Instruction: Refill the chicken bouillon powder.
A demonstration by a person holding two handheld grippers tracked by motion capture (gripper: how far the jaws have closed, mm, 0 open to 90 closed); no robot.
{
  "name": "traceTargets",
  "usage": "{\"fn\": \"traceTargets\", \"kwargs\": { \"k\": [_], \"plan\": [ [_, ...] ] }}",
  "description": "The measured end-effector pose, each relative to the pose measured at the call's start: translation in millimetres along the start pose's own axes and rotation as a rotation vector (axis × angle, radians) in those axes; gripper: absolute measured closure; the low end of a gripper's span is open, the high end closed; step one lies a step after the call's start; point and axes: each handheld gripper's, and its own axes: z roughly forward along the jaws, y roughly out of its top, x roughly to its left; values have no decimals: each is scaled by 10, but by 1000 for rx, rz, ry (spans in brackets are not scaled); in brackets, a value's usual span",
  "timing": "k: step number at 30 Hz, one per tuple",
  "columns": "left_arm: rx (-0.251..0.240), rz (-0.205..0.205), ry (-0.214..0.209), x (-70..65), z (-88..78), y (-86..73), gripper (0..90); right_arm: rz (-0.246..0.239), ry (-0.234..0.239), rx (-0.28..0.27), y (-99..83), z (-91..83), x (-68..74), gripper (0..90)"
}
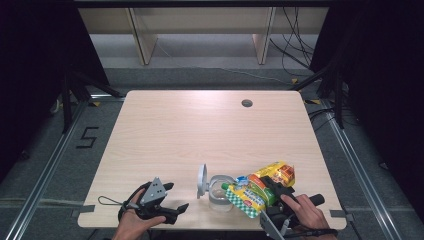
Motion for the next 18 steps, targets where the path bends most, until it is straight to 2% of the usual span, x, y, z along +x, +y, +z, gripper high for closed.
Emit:
{"fn": "traceTargets", "kwargs": {
  "k": [1,2,3,4,5,6,7,8,9,10,11,13,14,15,16,17,18],
  "plan": [
    [-11,-14,-4,-7,9,-1,159,8,2,3,-4,4,10,606],
    [8,11,4,16,-1,-2,159,14,4,12,-5,0,18,606],
    [3,6,2,10,3,-3,159,-61,-12,-9,3,10,-32,606],
    [-12,-14,-4,-8,12,-3,159,-72,-15,6,8,-4,-34,606],
    [-8,-4,-2,2,10,-4,159,-85,-18,7,12,-8,-38,606],
    [-3,-3,-1,5,8,-4,159,-48,-15,16,10,-7,-3,606],
    [-2,-2,-1,5,9,-5,158,-80,-20,11,17,1,-15,606],
    [-5,-3,1,3,13,-7,159,-124,-22,34,29,-8,-32,606],
    [-4,-2,3,2,13,-7,159,-163,-29,33,45,-8,-47,606],
    [-4,-3,3,3,13,-7,159,-159,-29,44,51,-15,-37,606],
    [0,-3,-1,6,9,-5,159,-190,-44,26,57,-2,-48,606],
    [-4,-3,2,3,12,-7,159,-236,-61,45,82,-14,-63,606],
    [-3,-3,3,3,12,-7,159,-226,-58,56,81,-12,-47,606],
    [-5,-7,2,4,16,-8,159,-269,-67,54,98,-15,-68,606],
    [-9,-12,-2,0,18,-9,159,-221,-58,85,90,-19,-15,607],
    [-4,-5,2,5,15,-8,159,-245,-68,81,101,-21,-27,607],
    [-4,-5,2,4,14,-8,159,-230,-72,91,105,-27,-10,607]
  ]
}}
